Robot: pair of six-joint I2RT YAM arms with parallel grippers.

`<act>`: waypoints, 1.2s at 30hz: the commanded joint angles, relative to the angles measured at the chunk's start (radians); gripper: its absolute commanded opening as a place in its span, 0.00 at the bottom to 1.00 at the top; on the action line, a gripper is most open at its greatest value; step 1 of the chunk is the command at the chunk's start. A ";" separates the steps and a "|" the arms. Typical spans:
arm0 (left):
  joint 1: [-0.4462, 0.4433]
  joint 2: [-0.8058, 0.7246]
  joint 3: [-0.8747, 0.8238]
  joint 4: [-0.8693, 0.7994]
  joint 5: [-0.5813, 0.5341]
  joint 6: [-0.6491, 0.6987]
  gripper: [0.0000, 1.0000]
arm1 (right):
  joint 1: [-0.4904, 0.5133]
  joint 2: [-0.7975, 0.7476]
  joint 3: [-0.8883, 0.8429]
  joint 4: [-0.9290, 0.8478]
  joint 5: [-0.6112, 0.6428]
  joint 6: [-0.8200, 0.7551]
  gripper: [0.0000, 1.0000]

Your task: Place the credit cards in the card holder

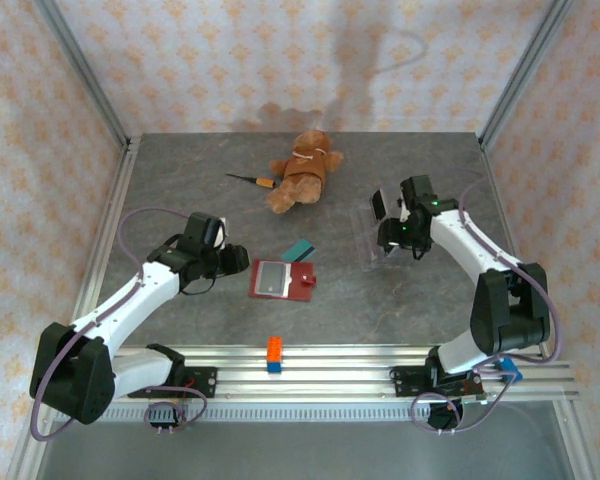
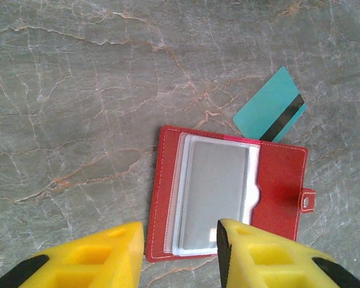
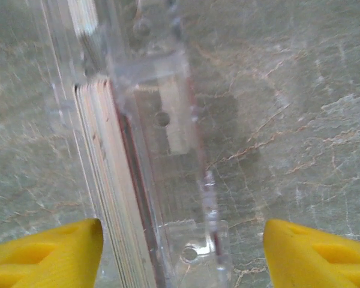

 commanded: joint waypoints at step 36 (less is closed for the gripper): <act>0.006 0.008 -0.020 0.003 0.006 -0.006 0.39 | 0.061 -0.104 -0.026 0.011 0.327 0.005 0.47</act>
